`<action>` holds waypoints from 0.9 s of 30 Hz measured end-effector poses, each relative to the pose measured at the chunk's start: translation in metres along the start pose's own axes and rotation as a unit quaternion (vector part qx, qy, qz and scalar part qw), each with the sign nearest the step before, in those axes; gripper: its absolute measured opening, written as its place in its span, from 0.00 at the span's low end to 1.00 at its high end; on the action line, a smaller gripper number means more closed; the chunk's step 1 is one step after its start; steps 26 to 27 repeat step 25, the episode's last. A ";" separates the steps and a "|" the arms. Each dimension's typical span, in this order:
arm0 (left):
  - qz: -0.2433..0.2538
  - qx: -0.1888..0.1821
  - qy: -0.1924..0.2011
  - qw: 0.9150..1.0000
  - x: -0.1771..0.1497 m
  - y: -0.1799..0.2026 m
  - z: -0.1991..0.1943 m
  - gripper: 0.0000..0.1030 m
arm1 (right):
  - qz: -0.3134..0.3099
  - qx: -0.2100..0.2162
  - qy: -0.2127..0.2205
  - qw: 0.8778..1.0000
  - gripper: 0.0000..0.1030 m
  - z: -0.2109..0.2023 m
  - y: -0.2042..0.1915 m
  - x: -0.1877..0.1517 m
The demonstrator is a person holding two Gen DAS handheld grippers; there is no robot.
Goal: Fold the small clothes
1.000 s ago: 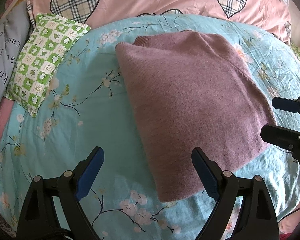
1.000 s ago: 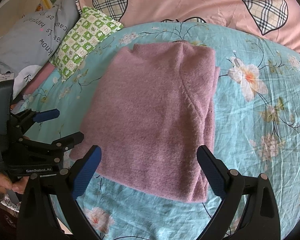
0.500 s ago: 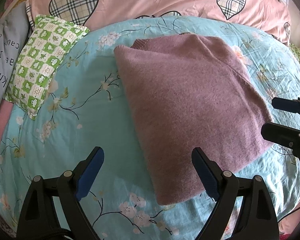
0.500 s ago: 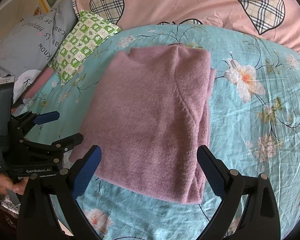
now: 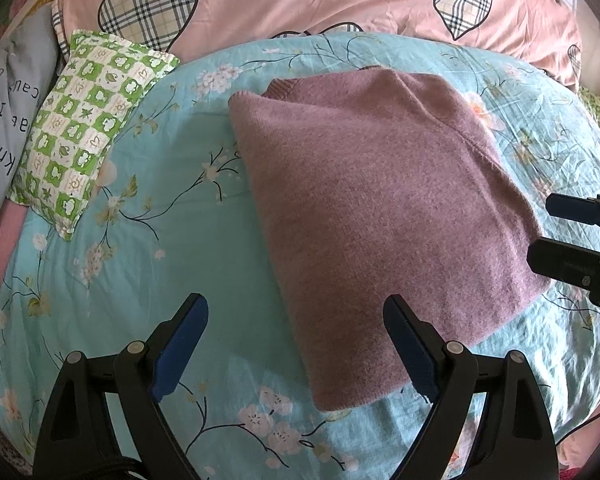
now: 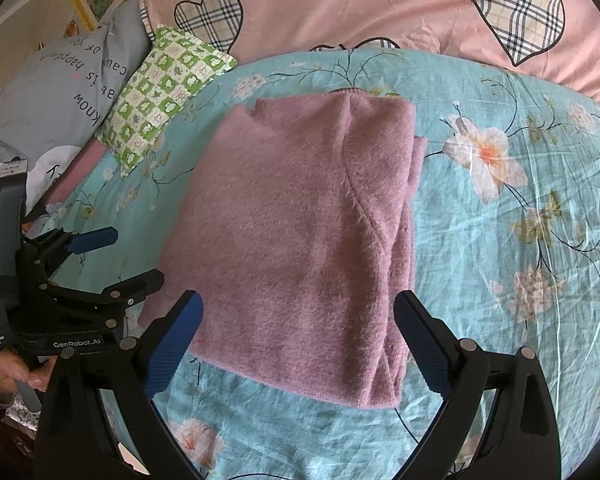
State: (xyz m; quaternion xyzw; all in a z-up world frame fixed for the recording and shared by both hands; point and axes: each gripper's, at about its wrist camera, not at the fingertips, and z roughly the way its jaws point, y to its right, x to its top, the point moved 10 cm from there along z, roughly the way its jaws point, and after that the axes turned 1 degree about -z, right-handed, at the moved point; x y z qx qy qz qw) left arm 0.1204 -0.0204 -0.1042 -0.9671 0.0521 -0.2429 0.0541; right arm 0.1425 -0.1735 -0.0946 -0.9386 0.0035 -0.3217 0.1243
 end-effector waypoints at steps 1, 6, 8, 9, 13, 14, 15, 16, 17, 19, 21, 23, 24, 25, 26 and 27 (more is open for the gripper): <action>0.000 -0.001 -0.001 1.000 0.000 0.000 0.000 0.87 | 0.000 -0.001 0.000 1.000 0.93 0.000 0.000 0.000; 0.000 -0.001 0.000 1.000 0.000 0.001 0.000 0.87 | 0.003 0.000 0.001 1.000 0.93 -0.001 0.000 0.000; 0.001 -0.001 -0.001 1.000 0.000 0.001 0.001 0.87 | 0.003 0.000 0.002 1.000 0.93 -0.001 0.001 0.001; 0.001 -0.002 -0.001 1.000 0.000 0.000 0.001 0.87 | 0.004 0.000 0.003 1.000 0.93 -0.001 0.001 0.001; 0.001 -0.001 0.000 1.000 0.000 0.000 0.001 0.87 | 0.003 0.001 0.003 1.000 0.93 -0.001 0.001 0.001; 0.001 -0.001 0.000 1.000 0.001 -0.001 0.001 0.87 | 0.003 0.000 0.003 1.000 0.93 -0.001 0.001 0.001; 0.001 -0.001 0.000 1.000 0.001 -0.001 0.001 0.87 | 0.003 0.000 0.003 1.000 0.93 -0.001 0.001 0.001; 0.000 0.000 0.000 1.000 0.001 -0.002 0.001 0.87 | 0.003 0.001 0.003 1.000 0.93 -0.001 0.001 0.002; -0.001 0.000 0.000 1.000 0.001 -0.002 0.001 0.87 | 0.003 0.001 0.003 1.000 0.93 -0.001 0.001 0.002; -0.002 0.001 0.001 1.000 0.002 -0.002 0.001 0.87 | 0.004 0.000 0.003 1.000 0.93 -0.001 0.001 0.002; -0.003 0.001 0.003 1.000 0.003 -0.002 0.000 0.87 | 0.004 0.000 0.003 1.000 0.93 -0.001 0.001 0.002; -0.004 0.002 0.003 1.000 0.003 -0.002 0.000 0.87 | 0.004 0.000 0.003 1.000 0.93 -0.001 0.002 0.003; -0.005 0.003 0.004 1.000 0.003 -0.002 -0.001 0.87 | 0.004 0.000 0.003 1.000 0.93 -0.001 0.002 0.003; -0.006 0.004 0.004 1.000 0.003 -0.002 -0.001 0.87 | 0.004 0.001 0.004 1.000 0.93 -0.001 0.002 0.004; -0.006 0.004 0.004 1.000 0.003 -0.002 -0.001 0.87 | 0.004 0.001 0.004 1.000 0.93 -0.001 0.002 0.004; -0.006 0.004 0.004 1.000 0.003 -0.002 -0.001 0.87 | 0.004 0.001 0.004 1.000 0.93 -0.001 0.002 0.004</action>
